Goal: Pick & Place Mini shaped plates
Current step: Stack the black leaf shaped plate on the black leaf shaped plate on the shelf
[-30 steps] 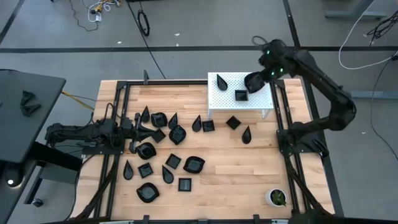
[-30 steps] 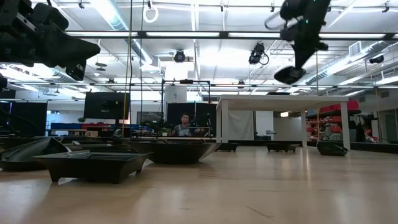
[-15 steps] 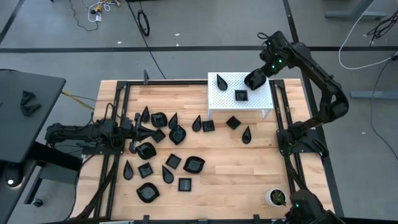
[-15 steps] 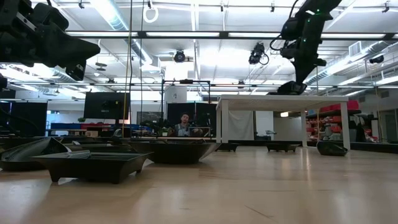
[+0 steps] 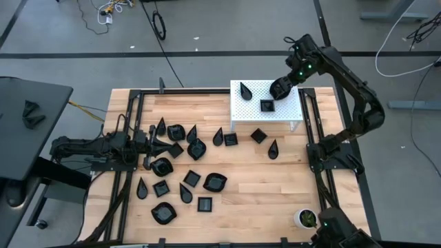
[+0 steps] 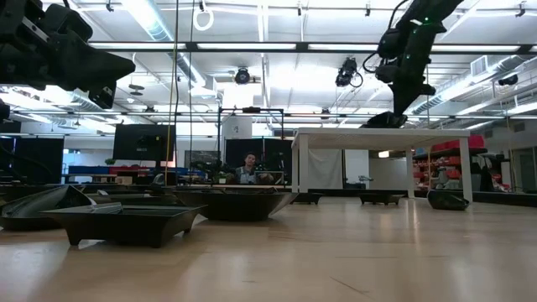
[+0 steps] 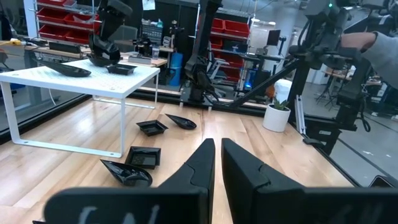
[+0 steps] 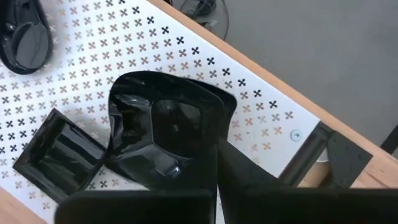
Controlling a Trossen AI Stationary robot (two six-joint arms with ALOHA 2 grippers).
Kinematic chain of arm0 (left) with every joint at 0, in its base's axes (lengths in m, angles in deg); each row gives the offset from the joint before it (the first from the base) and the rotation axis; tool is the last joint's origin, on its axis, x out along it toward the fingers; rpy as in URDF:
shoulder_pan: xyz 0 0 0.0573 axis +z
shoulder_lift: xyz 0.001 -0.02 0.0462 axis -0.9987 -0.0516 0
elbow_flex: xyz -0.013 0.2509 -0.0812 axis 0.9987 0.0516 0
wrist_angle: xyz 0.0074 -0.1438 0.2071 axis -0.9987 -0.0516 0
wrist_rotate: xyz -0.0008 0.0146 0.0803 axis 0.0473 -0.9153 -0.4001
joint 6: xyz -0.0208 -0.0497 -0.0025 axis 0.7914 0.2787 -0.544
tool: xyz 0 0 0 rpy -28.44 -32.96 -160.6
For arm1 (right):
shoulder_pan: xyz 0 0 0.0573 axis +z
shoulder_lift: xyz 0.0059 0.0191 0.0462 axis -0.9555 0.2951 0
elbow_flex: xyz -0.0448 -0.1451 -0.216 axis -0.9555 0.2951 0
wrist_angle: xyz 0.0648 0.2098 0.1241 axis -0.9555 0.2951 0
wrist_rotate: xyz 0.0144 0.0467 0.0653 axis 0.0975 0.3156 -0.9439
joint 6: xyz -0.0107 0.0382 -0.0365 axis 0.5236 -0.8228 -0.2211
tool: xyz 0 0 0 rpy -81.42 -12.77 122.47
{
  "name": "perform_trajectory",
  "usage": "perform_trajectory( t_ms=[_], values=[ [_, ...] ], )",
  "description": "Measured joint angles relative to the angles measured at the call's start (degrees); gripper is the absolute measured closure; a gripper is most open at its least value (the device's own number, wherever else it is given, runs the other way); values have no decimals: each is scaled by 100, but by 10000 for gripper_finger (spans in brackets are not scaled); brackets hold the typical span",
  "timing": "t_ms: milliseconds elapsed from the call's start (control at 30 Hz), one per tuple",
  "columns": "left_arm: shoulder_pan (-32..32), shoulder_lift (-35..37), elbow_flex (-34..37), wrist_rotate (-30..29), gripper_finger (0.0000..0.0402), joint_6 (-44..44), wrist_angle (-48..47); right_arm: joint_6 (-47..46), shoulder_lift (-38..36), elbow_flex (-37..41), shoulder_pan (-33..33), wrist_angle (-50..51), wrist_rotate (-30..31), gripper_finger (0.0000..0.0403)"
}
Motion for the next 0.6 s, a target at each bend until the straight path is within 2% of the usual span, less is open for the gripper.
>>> perform_trajectory(
  t_ms=[300,600],
  values=[
    [-2,-2,2,-2,369,-13,2,-80,234,4,0,52,3,386],
    [-1,-1,2,-2,369,31,0,-80,197,-27,-48,104,18,311]
  ],
)
